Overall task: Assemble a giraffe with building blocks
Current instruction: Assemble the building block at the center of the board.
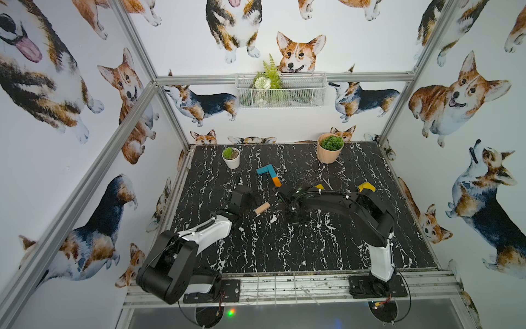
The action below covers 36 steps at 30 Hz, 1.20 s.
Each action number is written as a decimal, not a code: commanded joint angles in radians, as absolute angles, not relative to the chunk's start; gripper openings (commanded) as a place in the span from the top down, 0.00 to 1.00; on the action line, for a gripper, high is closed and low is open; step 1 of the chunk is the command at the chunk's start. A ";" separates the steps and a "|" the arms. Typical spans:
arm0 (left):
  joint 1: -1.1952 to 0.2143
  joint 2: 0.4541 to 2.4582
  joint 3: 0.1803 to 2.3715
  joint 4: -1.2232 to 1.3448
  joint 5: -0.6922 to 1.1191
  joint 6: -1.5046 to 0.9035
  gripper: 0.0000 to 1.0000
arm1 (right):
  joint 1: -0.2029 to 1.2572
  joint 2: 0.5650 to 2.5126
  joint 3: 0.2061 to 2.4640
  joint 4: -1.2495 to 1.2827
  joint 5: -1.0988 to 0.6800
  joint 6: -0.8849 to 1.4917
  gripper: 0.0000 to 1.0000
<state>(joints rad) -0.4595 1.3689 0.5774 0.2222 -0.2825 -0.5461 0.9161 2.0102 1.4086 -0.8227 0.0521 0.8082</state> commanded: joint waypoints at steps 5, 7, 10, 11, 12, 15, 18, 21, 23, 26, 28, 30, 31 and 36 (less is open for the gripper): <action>-0.459 1.367 0.578 0.251 -0.278 -0.560 0.00 | 0.919 2.053 1.459 -0.855 0.077 0.849 0.90; -0.459 1.366 0.577 0.250 -0.276 -0.559 0.00 | 0.919 2.057 1.465 -0.853 0.067 0.850 0.90; -0.459 1.363 0.577 0.254 -0.276 -0.560 0.00 | 0.919 2.062 1.466 -0.845 0.057 0.847 0.90; -0.460 1.362 0.576 0.255 -0.276 -0.559 0.00 | 0.919 2.060 1.464 -0.842 0.051 0.845 0.90; -0.459 1.363 0.577 0.255 -0.275 -0.559 0.00 | 0.919 2.058 1.463 -0.838 0.049 0.844 0.90; -0.459 1.363 0.574 0.255 -0.275 -0.558 0.00 | 0.919 2.056 1.460 -0.828 0.041 0.838 0.90; -0.460 1.362 0.575 0.255 -0.277 -0.556 0.00 | 0.919 2.058 1.464 -0.821 0.035 0.828 0.89; -0.460 1.362 0.574 0.255 -0.278 -0.558 0.00 | 0.919 2.060 1.470 -0.816 0.027 0.822 0.89; -0.459 1.361 0.574 0.256 -0.276 -0.557 0.00 | 0.919 2.062 1.472 -0.812 0.022 0.819 0.89; -0.460 1.358 0.574 0.256 -0.276 -0.555 0.00 | 0.919 2.060 1.476 -0.806 0.016 0.810 0.89; -0.459 1.358 0.572 0.257 -0.276 -0.555 0.00 | 0.919 2.061 1.480 -0.806 0.017 0.807 0.89; -0.460 1.357 0.572 0.259 -0.276 -0.555 0.00 | 0.919 2.062 1.482 -0.805 0.015 0.803 0.88; -0.460 1.359 0.572 0.258 -0.276 -0.555 0.00 | 0.919 2.062 1.484 -0.808 0.017 0.802 0.88; -0.459 1.355 0.572 0.257 -0.274 -0.554 0.00 | 0.919 2.065 1.484 -0.811 0.020 0.803 0.85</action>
<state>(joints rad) -0.4595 1.3605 0.5755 0.2298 -0.2741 -0.5499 0.9165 2.0556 1.4807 -0.8326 0.0261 0.8059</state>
